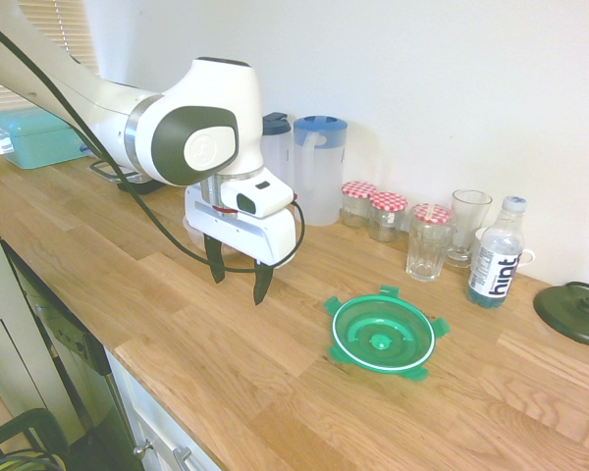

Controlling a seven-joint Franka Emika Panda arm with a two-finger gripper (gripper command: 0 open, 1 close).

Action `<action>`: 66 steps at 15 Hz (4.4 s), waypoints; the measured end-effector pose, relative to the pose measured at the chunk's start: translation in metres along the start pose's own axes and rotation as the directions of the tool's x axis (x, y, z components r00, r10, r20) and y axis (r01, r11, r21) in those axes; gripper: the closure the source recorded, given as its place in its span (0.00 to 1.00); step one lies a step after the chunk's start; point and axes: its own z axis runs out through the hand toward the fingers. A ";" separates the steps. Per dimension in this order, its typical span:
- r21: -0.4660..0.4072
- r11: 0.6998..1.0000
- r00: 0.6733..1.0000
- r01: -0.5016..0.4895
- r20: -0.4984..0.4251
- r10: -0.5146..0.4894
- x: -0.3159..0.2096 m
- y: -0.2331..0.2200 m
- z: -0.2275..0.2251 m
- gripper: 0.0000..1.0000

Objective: Cover the lid of food container

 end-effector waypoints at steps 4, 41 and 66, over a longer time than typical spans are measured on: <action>0.044 0.999 0.999 -0.004 0.052 0.002 0.012 0.005 -0.020 0.00; 0.417 0.897 0.837 -0.144 0.534 -0.115 0.315 0.182 0.066 0.00; 0.430 0.890 0.810 -0.150 0.570 -0.139 0.287 0.171 0.096 1.00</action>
